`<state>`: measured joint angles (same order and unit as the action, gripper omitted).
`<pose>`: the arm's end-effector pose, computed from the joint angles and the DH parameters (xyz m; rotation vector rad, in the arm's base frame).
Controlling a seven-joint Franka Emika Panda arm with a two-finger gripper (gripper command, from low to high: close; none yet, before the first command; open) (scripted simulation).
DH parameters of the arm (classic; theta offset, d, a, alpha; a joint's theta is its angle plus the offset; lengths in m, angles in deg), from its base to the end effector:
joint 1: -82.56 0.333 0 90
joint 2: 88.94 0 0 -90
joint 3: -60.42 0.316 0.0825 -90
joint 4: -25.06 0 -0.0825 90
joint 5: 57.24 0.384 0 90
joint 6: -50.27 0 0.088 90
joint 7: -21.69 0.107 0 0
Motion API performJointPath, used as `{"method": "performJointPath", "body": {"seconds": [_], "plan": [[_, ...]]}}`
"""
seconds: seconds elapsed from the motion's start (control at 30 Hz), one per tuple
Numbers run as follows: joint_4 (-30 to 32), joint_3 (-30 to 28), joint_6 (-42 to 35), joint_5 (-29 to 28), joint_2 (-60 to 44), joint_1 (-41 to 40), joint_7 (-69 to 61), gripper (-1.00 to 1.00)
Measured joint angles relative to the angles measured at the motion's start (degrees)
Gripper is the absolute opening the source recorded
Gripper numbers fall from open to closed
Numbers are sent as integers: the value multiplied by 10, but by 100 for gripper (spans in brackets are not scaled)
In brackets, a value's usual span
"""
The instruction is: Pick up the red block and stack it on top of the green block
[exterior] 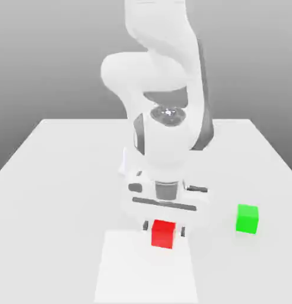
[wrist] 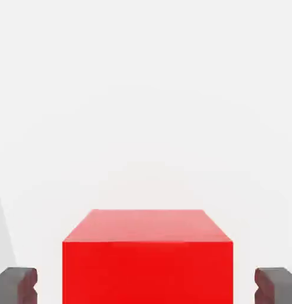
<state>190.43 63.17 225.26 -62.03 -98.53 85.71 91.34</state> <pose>0.3351 0.0425 0.1487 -2.7331 1.5468 -0.0007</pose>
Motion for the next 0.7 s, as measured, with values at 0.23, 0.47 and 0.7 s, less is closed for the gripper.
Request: {"method": "performJointPath", "body": {"seconds": [0.23,0.47,0.7], "plan": [[6,13,-37,22,43,-6,-16,-100],[10,43,-145,69,156,41,-66,-100],[-35,149,-213,106,181,201,-157,-100]]}}
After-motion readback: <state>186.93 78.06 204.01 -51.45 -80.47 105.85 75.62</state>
